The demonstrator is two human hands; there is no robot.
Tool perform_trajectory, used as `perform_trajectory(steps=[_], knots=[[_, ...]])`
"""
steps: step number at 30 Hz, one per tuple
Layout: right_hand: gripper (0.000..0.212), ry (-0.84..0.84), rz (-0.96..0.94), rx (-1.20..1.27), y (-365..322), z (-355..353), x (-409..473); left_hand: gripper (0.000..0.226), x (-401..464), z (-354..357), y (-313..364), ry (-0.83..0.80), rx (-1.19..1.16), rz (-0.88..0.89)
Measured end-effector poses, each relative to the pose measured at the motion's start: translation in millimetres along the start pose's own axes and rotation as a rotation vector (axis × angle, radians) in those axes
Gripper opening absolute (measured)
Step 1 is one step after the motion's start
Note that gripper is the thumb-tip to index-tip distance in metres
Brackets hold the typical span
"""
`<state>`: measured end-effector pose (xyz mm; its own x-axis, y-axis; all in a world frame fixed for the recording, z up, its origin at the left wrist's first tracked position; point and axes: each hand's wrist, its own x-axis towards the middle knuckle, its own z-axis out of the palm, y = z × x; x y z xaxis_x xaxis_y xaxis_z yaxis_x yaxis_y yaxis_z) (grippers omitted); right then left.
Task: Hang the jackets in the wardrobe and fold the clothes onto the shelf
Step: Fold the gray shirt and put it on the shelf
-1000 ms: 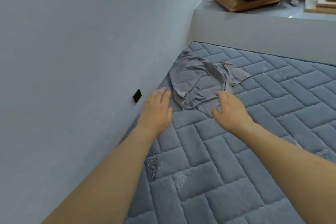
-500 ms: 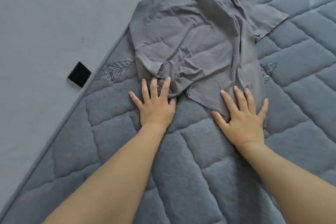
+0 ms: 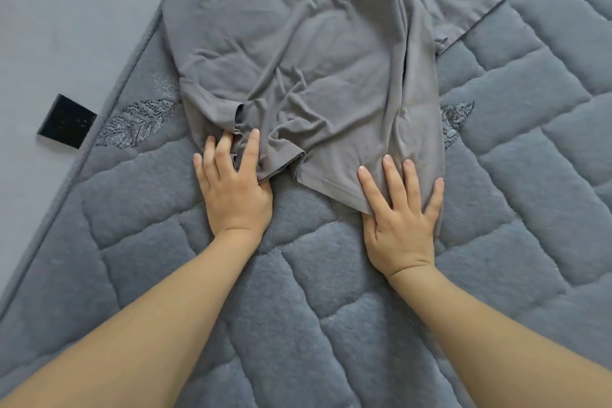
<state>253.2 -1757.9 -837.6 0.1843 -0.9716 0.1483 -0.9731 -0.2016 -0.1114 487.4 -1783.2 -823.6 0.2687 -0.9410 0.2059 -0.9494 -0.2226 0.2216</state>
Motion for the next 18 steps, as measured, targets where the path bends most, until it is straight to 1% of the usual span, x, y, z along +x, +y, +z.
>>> perform_trajectory(steps=[2,4,7,9,10,12,13,15,18], knots=[[0.06,0.004,-0.015,0.024,0.6,-1.2,0.0,0.057,-2.1,-1.3,1.1,0.003,-0.022,-0.007],[0.056,0.037,-0.027,0.081,2.0,-2.8,-1.3,0.051,-2.4,-2.9,4.5,0.019,-0.061,-0.012],[0.038,0.155,-0.063,0.202,-2.2,-13.4,-3.9,0.038,-9.3,-8.7,6.8,0.005,-0.046,-0.029],[0.023,0.2,-0.111,0.249,-5.2,-25.3,-8.0,0.032,-27.5,-17.8,1.7,-0.034,0.013,0.013],[0.016,0.18,-0.136,0.228,-4.9,-30.8,-12.4,0.028,-40.8,-24.0,-0.4,-0.055,0.04,0.042],[0.005,0.066,-0.177,0.146,-1.7,-41.4,-31.7,0.021,-78.0,-37.0,-5.8,-0.076,0.134,0.106],[0.005,0.001,-0.181,0.107,-0.1,-47.0,-46.1,0.018,-97.7,-43.4,-9.3,-0.089,0.195,0.146],[0.011,-0.103,-0.157,0.051,2.7,-59.4,-87.0,0.015,-136.5,-58.7,-16.4,-0.129,0.261,0.21],[0.016,-0.307,-0.128,0.016,6.4,-81.2,-145.4,0.016,-191.3,-84.7,-18.7,-0.231,0.306,0.224]])
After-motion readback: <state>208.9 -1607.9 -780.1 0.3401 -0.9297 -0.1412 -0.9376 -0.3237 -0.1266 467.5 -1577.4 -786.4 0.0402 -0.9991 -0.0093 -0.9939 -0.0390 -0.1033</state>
